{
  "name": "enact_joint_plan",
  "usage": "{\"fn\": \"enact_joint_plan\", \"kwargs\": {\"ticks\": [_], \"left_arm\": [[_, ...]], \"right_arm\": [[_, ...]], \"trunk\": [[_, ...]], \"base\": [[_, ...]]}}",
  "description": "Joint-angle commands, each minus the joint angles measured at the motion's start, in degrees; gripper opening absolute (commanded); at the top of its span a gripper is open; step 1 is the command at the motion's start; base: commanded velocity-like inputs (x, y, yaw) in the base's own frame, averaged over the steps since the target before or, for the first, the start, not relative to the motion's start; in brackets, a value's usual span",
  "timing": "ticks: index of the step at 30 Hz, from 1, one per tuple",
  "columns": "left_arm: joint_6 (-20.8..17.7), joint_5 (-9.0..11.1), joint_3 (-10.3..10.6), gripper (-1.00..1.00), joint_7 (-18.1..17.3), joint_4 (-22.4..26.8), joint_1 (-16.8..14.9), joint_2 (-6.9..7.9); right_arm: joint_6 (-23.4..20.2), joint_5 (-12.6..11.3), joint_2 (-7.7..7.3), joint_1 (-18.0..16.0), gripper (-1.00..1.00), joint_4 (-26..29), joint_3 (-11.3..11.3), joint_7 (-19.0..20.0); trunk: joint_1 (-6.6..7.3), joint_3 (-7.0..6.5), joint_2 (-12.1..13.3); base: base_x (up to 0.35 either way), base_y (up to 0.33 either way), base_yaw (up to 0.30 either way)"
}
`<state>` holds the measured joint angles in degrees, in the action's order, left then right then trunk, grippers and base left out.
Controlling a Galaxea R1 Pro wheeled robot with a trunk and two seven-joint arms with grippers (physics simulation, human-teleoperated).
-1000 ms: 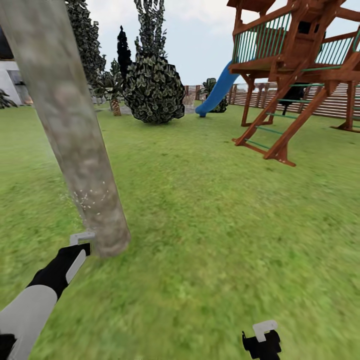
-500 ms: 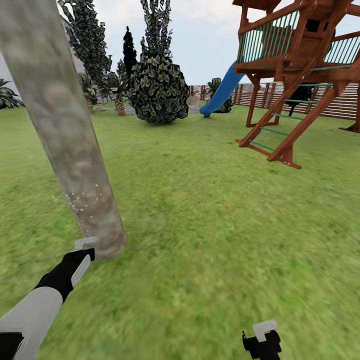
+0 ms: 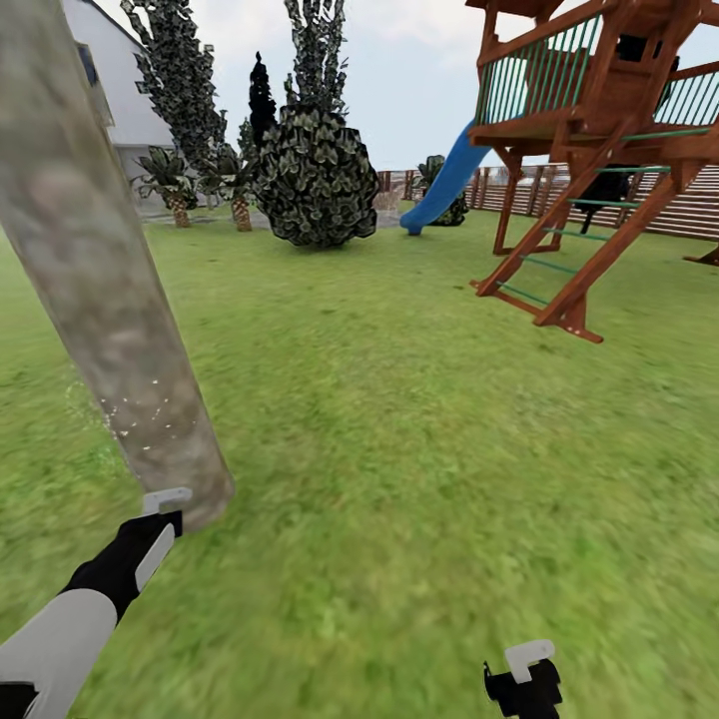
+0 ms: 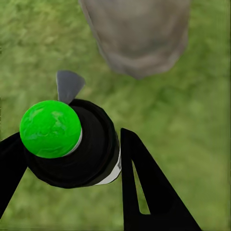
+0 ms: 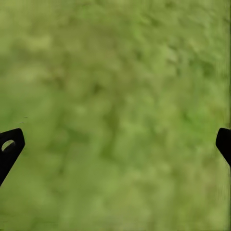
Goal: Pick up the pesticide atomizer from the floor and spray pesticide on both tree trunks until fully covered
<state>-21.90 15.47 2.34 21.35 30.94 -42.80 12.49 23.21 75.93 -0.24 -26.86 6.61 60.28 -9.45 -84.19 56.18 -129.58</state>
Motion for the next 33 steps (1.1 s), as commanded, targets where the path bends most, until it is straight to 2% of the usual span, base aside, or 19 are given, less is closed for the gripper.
{"fn": "enact_joint_plan", "kwargs": {"ticks": [1, 9, 19, 33], "left_arm": [[-0.3, 0.4, 0.3, -1.0, 0.4, 0.1, 0.0, 0.05], [-0.4, 0.4, 0.2, -1.0, 0.4, 0.1, 0.0, 0.27], [-0.4, -0.6, 0.3, -1.0, 0.6, -0.5, 0.0, 1.03], [-0.2, -0.6, 0.4, -1.0, 0.6, -0.5, 0.0, 0.53]], "right_arm": [[0.2, 0.6, -0.02, 0.0, 1.0, -0.1, 0.4, -0.3], [0.2, 0.6, -0.02, 0.0, 1.0, -0.1, 0.4, -0.4], [0.2, 0.6, -0.02, 0.0, 1.0, -0.1, 0.4, -0.3], [0.2, 0.6, -0.02, 0.0, 1.0, -0.1, 0.4, -0.3]], "trunk": [[-0.01, 0.05, 0.0], [-0.01, 0.05, 0.0], [-0.01, 0.05, 0.0], [-0.01, 0.05, 0.0]], "base": [[0.212, -0.218, 0.257], [0.209, -0.219, 0.275], [0.035, -0.268, 0.268], [0.227, -0.191, 0.01]]}}
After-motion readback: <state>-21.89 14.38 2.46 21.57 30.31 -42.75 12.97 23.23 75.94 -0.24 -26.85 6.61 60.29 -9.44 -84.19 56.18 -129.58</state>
